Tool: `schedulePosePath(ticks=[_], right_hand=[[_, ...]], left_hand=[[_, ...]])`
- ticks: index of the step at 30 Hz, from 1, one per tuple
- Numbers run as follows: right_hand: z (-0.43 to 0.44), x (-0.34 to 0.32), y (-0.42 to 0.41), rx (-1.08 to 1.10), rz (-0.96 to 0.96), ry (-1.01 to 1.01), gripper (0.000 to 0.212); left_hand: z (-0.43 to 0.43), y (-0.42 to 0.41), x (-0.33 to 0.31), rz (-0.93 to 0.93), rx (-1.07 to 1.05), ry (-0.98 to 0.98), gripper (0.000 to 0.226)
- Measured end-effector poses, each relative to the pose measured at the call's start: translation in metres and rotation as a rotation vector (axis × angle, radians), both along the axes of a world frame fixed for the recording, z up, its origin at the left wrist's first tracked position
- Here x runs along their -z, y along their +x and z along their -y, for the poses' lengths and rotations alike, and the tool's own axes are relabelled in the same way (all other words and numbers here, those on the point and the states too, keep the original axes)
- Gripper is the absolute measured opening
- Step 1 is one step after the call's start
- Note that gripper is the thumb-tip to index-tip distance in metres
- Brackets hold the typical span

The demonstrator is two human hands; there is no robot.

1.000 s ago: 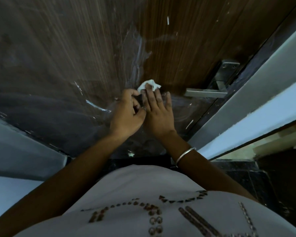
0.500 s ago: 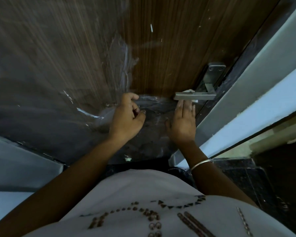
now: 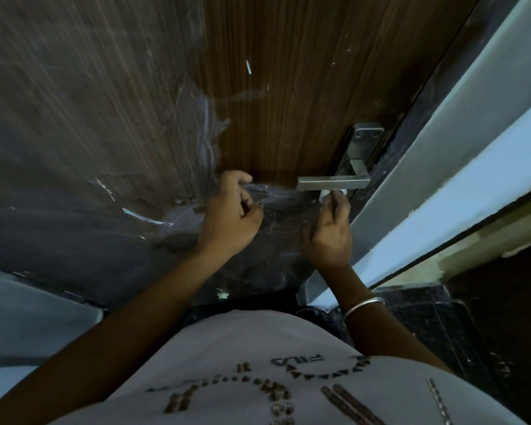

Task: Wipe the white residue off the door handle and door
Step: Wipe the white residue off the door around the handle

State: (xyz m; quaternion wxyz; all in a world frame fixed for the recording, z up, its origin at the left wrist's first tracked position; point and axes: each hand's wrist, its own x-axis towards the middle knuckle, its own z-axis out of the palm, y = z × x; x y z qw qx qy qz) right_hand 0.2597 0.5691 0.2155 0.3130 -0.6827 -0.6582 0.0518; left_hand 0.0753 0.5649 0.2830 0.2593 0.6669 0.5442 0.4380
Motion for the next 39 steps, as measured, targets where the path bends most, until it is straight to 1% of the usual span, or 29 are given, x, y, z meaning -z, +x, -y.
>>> schedulePosePath(ticks=[3, 7, 9, 12, 15, 23, 30, 32, 34, 36, 39], right_hand=[[0.0, 0.001, 0.004, 0.057, 0.028, -0.021, 0.07], [-0.004, 0.003, 0.008, 0.13, -0.084, -0.085, 0.08], [-0.005, 0.005, 0.012, 0.132, -0.091, -0.093, 0.081], [-0.006, 0.001, 0.019, 0.123, -0.093, -0.075, 0.079], [-0.013, -0.013, 0.035, 0.083, -0.104, -0.004, 0.08], [-0.022, -0.05, 0.057, 0.045, 0.107, 0.106, 0.068], [-0.028, -0.093, 0.066, 0.057, 0.222, 0.312, 0.062], [-0.025, -0.094, 0.059, 0.072, 0.195, 0.343, 0.061], [-0.018, -0.091, 0.049, 0.09, 0.117, 0.344, 0.057], [-0.012, -0.089, 0.043, 0.1, 0.057, 0.367, 0.051], [-0.014, -0.099, 0.042, 0.128, -0.03, 0.472, 0.036]], left_hand=[[-0.003, 0.004, -0.002, -0.012, 0.011, 0.006, 0.044], [-0.006, 0.007, -0.005, -0.011, 0.019, 0.022, 0.046], [-0.006, 0.008, -0.005, -0.01, 0.019, 0.025, 0.045], [-0.008, 0.009, -0.003, -0.012, 0.018, 0.03, 0.044], [-0.01, 0.011, -0.003, -0.016, 0.027, 0.032, 0.046], [-0.013, 0.023, -0.001, -0.003, 0.073, 0.007, 0.043], [-0.013, 0.033, -0.007, -0.001, 0.12, 0.028, 0.042], [-0.012, 0.035, -0.009, 0.007, 0.13, 0.027, 0.042], [-0.012, 0.035, -0.011, 0.007, 0.132, 0.035, 0.041], [-0.011, 0.034, -0.013, 0.01, 0.128, 0.051, 0.04], [-0.01, 0.032, -0.017, 0.01, 0.114, 0.057, 0.041]])
